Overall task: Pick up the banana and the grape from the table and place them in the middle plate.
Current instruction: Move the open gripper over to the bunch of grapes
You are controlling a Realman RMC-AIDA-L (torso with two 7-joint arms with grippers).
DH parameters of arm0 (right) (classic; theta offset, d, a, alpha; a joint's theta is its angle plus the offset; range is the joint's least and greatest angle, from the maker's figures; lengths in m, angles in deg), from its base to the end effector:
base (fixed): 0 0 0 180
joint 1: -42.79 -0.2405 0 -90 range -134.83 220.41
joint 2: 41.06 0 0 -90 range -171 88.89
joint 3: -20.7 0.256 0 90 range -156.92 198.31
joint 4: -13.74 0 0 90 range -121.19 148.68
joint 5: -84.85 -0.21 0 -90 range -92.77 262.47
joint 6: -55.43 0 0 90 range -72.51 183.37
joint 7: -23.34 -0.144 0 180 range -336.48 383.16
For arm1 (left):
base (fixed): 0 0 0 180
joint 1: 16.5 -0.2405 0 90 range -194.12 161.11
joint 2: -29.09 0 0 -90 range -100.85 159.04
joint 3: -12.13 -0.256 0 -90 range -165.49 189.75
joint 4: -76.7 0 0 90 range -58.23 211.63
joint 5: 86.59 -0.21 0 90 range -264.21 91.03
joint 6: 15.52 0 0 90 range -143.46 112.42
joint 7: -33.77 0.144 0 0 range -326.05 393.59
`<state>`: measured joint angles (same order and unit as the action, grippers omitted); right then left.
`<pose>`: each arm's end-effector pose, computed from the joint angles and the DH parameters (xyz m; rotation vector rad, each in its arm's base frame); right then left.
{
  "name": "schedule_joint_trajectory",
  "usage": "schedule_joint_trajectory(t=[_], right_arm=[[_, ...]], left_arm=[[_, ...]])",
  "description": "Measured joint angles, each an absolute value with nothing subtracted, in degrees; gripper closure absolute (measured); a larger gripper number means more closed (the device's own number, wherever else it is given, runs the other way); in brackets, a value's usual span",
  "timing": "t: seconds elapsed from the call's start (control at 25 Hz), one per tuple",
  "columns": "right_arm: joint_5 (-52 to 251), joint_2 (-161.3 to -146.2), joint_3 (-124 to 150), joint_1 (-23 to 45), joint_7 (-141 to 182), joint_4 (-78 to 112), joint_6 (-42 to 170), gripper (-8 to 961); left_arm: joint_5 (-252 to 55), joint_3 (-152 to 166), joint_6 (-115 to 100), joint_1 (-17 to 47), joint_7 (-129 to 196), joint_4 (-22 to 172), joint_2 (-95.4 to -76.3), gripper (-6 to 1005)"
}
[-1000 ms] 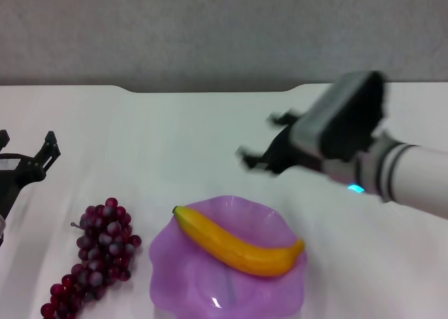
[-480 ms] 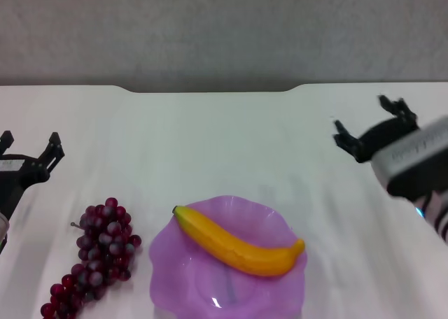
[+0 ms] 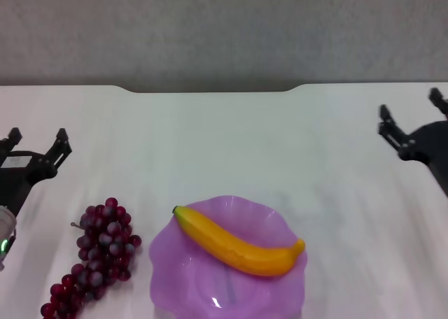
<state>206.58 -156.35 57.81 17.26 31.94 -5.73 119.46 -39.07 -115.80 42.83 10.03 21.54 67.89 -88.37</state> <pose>0.3001 0.3444 -0.0210 -1.6971 0.3071 0.5887 -0.3457 0.3454 -0.0070 -1.5879 -0.6691 -0.6248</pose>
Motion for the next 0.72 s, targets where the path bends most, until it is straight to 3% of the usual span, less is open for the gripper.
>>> schedule_joint_trajectory(t=[0.4,0.52,0.72], right_arm=[[206.8,-156.24,54.0,14.8,20.7,0.5,113.3,62],[206.8,-156.24,52.8,14.1,20.8,0.5,111.0,62],[206.8,-156.20,52.2,13.6,20.8,0.3,110.4,62]], left_arm=[[-48.0,-118.2,43.7,9.9,9.4,64.5,-86.11,114],[-52.2,-118.2,42.8,9.1,4.1,59.8,-83.57,114],[-58.6,-117.4,32.8,7.7,-4.1,48.1,-76.93,114]])
